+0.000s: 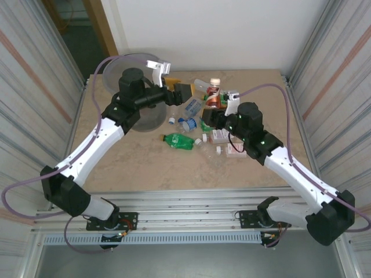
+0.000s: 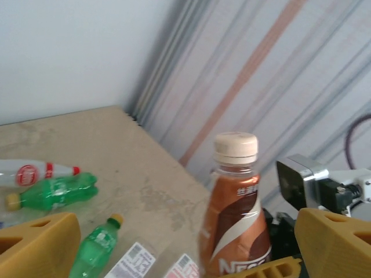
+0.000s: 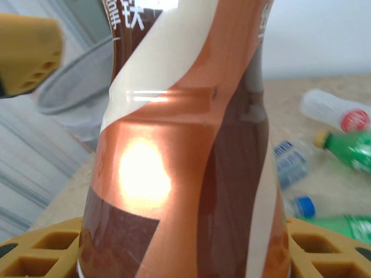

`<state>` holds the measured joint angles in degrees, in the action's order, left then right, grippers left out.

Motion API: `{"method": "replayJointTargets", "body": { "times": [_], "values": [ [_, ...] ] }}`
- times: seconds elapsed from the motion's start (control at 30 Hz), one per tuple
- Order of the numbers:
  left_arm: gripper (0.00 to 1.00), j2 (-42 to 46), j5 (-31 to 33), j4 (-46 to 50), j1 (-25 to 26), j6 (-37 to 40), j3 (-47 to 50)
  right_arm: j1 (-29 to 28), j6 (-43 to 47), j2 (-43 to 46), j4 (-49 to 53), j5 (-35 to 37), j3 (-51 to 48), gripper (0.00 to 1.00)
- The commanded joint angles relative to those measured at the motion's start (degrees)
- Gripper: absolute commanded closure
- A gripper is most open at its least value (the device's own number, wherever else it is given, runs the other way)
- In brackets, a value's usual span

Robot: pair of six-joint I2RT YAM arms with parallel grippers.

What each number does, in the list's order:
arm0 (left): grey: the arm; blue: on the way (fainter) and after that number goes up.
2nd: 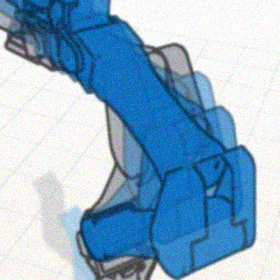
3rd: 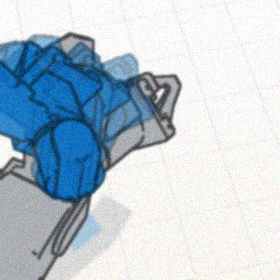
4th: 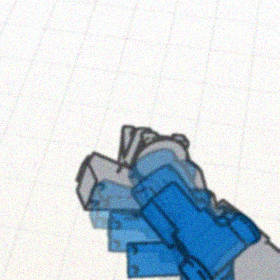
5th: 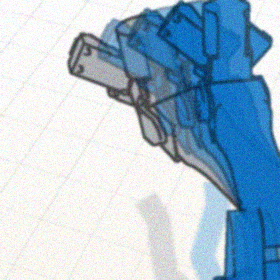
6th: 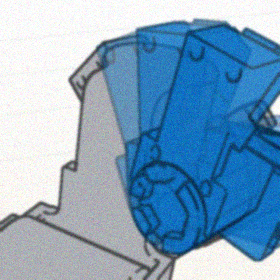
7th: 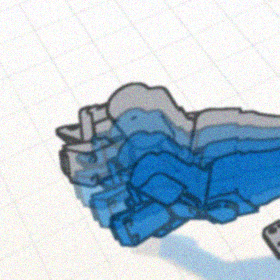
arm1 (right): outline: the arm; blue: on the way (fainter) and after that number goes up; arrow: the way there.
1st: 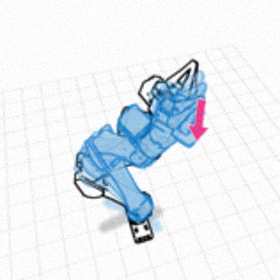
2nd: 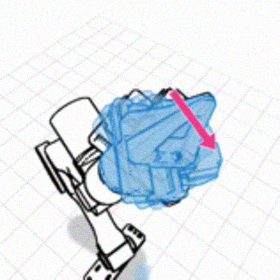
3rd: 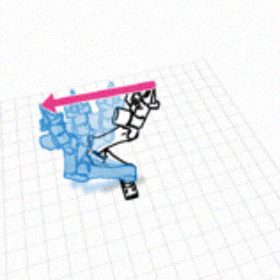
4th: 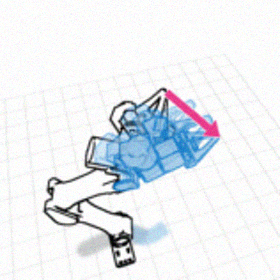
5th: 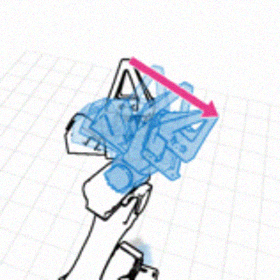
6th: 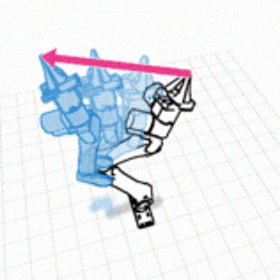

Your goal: Put the plastic bottles in the bin

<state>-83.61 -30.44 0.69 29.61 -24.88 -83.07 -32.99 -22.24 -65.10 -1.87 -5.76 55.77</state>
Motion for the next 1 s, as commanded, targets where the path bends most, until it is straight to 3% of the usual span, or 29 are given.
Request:
{"method": "replayJointTargets", "body": {
  "times": [0.0, 0.47, 0.57, 0.73, 0.83, 0.97],
  "values": [
    [0.09, -1.90, -8.43, -1.85, -0.34, -2.69, -3.66, -0.66, 4.28, -2.83, -5.18, -6.21, 3.47, 0.72],
    [0.24, -5.58, -9.25, 1.19, -0.34, -2.33, -5.78, -3.45, 6.66, -10.99, -6.50, -11.49, 11.18, 0.71],
    [0.35, -5.90, -9.71, 0.83, -0.40, -2.45, -5.68, -3.79, 7.09, -11.82, -6.55, -11.47, 11.95, 0.71],
    [0.61, -5.69, -9.24, 0.56, -0.34, -2.36, -5.27, -3.91, 7.20, -12.68, -6.55, -11.44, 12.44, 0.68],
    [0.71, -5.13, -7.84, 0.85, -0.43, -1.82, -4.69, -3.90, 7.16, -12.65, -6.36, -11.01, 12.45, 0.61],
    [0.83, -3.86, -5.39, 2.43, -0.86, 0.16, -4.55, -3.92, 7.53, -12.29, -5.39, -9.86, 12.26, 0.39]
  ]
}}
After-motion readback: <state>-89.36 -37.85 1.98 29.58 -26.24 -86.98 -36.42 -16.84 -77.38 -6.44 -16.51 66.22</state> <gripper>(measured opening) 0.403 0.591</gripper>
